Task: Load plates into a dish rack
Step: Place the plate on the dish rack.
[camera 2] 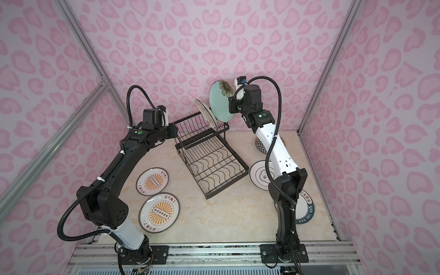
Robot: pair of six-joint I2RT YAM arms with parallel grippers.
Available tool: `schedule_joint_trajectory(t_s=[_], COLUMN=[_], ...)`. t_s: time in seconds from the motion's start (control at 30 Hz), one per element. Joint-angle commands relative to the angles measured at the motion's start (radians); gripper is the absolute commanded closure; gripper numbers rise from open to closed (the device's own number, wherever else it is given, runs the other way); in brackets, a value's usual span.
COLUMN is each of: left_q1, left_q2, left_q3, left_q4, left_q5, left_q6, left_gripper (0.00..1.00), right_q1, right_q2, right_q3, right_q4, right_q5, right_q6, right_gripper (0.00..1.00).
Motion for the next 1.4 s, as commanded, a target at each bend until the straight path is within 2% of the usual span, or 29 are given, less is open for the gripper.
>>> schedule_joint_trajectory(t_s=[0.0,0.2,0.63,1.03,1.37], left_q1=[0.000,0.000,0.000,0.000,-0.001], left_q2=[-0.010,-0.016,-0.077,-0.067,-0.067], left_q3=[0.003,0.018,0.017,-0.005,-0.024], left_q4=[0.000,-0.007,-0.024,-0.044,-0.040], left_q5=[0.006,0.000,-0.010,-0.033,-0.011], left_q6=[-0.013,-0.013,-0.019,-0.042,-0.053], left_gripper=[0.69,0.65,0.65,0.65,0.65], right_q1=[0.019,0.051,0.096,0.161,0.181], right_q2=[0.013,0.043,0.093,0.106,0.124], right_q3=[0.020,0.049,0.093,0.089,0.084], right_q4=[0.058,0.047,0.049,0.054,0.075], right_q5=[0.046,0.098,0.174,0.276,0.310], right_q6=[-0.059,-0.107,-0.179,-0.305,-0.311], right_gripper=[1.00,1.00,1.00,1.00,1.00])
